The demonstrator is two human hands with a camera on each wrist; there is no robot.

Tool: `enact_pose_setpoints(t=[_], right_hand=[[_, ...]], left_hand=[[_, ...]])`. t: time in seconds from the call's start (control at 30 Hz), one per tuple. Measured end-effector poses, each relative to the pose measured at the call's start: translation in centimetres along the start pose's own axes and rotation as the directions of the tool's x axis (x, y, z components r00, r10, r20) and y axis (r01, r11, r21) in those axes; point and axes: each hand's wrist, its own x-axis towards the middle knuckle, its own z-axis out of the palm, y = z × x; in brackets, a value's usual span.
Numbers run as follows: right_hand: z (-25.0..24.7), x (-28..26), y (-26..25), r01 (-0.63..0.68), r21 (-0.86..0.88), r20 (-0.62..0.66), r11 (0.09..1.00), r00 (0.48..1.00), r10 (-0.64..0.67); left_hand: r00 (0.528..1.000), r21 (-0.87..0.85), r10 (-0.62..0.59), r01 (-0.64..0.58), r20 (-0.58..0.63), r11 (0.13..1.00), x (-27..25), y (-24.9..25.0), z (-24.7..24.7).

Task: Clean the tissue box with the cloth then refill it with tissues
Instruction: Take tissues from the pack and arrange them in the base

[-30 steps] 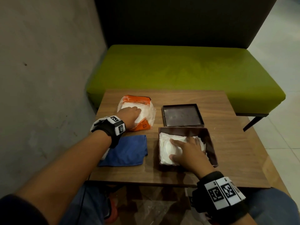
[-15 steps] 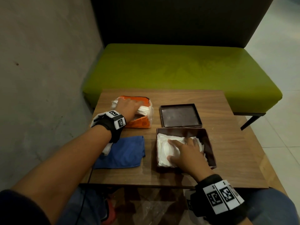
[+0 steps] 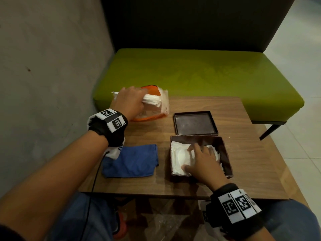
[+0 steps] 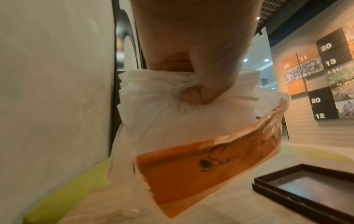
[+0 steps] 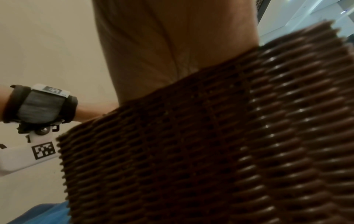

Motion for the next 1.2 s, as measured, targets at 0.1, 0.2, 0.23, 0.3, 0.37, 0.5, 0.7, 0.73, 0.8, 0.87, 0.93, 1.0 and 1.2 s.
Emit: enact_pose_setpoints(t=[0.1, 0.2, 0.23, 0.3, 0.37, 0.5, 0.7, 0.73, 0.8, 0.87, 0.93, 1.0, 1.2], right_hand=[[0.0, 0.0, 0.0, 0.002, 0.000, 0.011, 1.000, 1.000, -0.002], [0.0, -0.1, 0.0, 0.008, -0.001, 0.012, 1.000, 1.000, -0.008], [0.0, -0.1, 0.0, 0.010, 0.001, 0.012, 1.000, 1.000, -0.010], [0.1, -0.1, 0.0, 0.010, 0.004, 0.011, 1.000, 1.000, -0.010], [0.1, 0.0, 0.1, 0.011, 0.002, 0.010, 1.000, 1.000, -0.011], [0.2, 0.0, 0.2, 0.013, 0.003, 0.005, 1.000, 1.000, -0.013], [0.2, 0.0, 0.1, 0.016, 0.002, 0.006, 1.000, 1.000, -0.016], [0.2, 0.0, 0.1, 0.014, 0.003, 0.008, 1.000, 1.000, -0.014], [0.1, -0.2, 0.1, 0.009, 0.007, 0.007, 1.000, 1.000, -0.009], [0.1, -0.3, 0.0, 0.008, 0.017, -0.008, 1.000, 1.000, -0.008], [0.0, -0.4, -0.1, 0.010, 0.029, -0.037, 1.000, 0.999, -0.009], [-0.2, -0.8, -0.3, 0.020, 0.035, -0.066, 0.999, 0.998, -0.017], [-1.3, -1.7, -0.2, 0.108, 0.036, -0.176, 0.993, 0.979, -0.100]], left_hand=[[0.996, 0.010, 0.033, -0.034, 0.081, 0.999, -0.4, -0.2, -0.4], [0.969, 0.091, 0.101, -0.124, 0.223, 0.988, -1.0, 0.1, 0.3], [0.963, 0.104, 0.121, -0.150, 0.242, 0.983, -1.1, 0.2, 0.7], [0.951, 0.130, 0.177, -0.215, 0.255, 0.968, -1.0, 0.4, 1.1], [0.937, 0.173, 0.224, -0.276, 0.269, 0.945, -0.9, 0.7, 0.9], [0.931, 0.223, 0.250, -0.312, 0.268, 0.924, -0.2, 1.1, 0.4], [0.969, 0.093, 0.194, -0.209, 0.153, 0.973, 0.3, 0.7, 0.2], [0.983, 0.075, 0.143, -0.152, 0.112, 0.986, 0.5, 0.5, -0.4], [0.999, -0.041, -0.038, 0.036, -0.037, 0.998, 0.6, -0.2, -1.8], [0.956, -0.348, -0.268, 0.213, -0.120, 0.913, 0.0, -0.9, -2.8], [0.908, -0.667, -0.418, 0.330, 0.030, 0.668, -1.3, -1.0, -3.5], [0.845, -0.849, -0.448, 0.446, 0.293, 0.284, -3.1, -0.1, -3.4], [0.816, -0.736, -0.126, 0.427, 0.564, -0.526, -9.5, 4.1, -1.9]])
